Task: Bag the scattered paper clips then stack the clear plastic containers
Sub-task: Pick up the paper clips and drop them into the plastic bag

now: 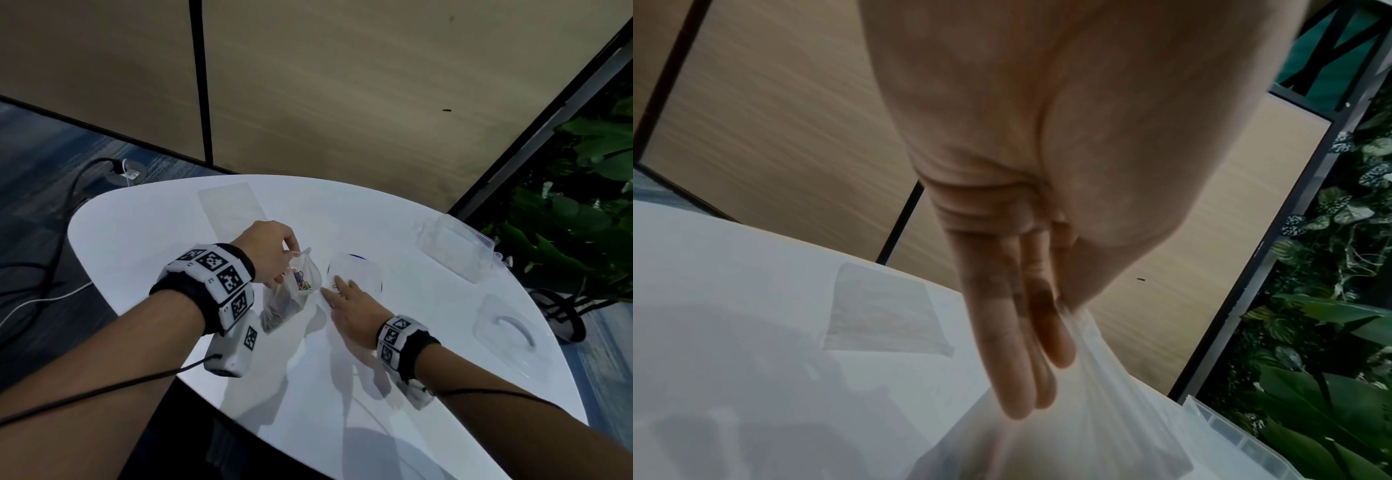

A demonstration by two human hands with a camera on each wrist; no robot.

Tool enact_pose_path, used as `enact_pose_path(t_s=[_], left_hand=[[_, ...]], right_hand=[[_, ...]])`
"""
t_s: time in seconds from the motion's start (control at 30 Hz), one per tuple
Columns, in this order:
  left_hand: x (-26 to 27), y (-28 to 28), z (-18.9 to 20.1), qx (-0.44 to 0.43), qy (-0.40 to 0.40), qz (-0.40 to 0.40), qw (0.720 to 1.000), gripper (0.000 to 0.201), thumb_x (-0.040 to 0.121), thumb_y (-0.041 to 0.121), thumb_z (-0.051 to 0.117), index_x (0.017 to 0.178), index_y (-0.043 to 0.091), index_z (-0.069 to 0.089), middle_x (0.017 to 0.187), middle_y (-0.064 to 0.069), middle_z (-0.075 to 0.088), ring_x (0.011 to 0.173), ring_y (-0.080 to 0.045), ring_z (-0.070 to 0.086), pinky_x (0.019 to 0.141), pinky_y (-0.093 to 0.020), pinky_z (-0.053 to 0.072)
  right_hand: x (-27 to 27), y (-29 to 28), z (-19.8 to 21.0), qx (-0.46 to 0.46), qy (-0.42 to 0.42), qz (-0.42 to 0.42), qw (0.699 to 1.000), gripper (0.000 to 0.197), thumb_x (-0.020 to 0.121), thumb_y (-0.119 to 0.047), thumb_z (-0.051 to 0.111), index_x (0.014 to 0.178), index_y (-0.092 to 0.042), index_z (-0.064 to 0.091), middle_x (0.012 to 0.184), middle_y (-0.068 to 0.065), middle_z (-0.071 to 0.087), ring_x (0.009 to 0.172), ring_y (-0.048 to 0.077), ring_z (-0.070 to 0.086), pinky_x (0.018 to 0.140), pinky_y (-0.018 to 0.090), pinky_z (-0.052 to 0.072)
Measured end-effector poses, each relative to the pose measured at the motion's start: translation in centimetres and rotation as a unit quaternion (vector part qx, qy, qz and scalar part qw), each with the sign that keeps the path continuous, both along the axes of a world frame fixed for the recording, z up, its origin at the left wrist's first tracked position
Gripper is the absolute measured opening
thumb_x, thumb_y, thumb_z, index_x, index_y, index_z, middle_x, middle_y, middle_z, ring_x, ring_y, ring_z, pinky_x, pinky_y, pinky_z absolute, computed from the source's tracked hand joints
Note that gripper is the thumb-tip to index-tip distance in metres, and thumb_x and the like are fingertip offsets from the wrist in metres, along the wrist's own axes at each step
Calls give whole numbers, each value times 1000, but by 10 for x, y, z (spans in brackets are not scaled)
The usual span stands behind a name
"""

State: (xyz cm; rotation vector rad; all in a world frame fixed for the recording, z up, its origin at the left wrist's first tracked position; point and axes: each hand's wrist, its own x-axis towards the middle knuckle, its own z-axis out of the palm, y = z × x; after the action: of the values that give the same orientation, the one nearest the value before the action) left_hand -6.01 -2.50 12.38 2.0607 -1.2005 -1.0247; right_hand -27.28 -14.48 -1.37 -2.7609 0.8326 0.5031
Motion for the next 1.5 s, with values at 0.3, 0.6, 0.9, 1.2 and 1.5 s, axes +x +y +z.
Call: enact_pose_path(t_s=[0.3,0.6,0.9,1.2,1.5], left_hand=[[-5,0,3,14,1,2,1000,9,102,13,55,103,9,63,76,-12,70,58,-20,68,56,-32,62],[-16,-4,5,24,2,-11,1000,10,101,12,54,104,8,63,83,-21,73,67,-29,71,63,-37,64],[-28,-15,1,31,-10,-44,998,12,102,11,52,103,9,64,75,-15,72,68,-31,74,72,-43,64],[-39,-19,2,33,20,-16,999,13,102,13,56,99,7,67,72,-19,74,72,-33,77,75,-44,65],[-26,-15,1,35,33,18,999,13,100,4,55,103,3,67,70,-20,74,72,-36,77,72,-46,65]], right_hand=[[-40,25,-17,-99,-39,86,991,49,75,2,67,123,2,55,117,21,59,95,36,64,66,43,58],[-9,20,15,-115,-5,-4,993,15,85,-1,54,92,-6,67,90,14,66,81,32,66,62,32,38],[-20,-30,68,274,-349,-478,758,19,72,3,76,90,-4,76,79,16,75,71,25,74,76,29,60],[25,38,115,359,-386,-353,773,17,82,-10,71,99,-9,71,85,17,75,84,33,74,80,45,61],[-40,45,29,112,-98,-416,897,52,95,-30,50,141,-9,39,139,15,48,128,33,46,107,36,37]])
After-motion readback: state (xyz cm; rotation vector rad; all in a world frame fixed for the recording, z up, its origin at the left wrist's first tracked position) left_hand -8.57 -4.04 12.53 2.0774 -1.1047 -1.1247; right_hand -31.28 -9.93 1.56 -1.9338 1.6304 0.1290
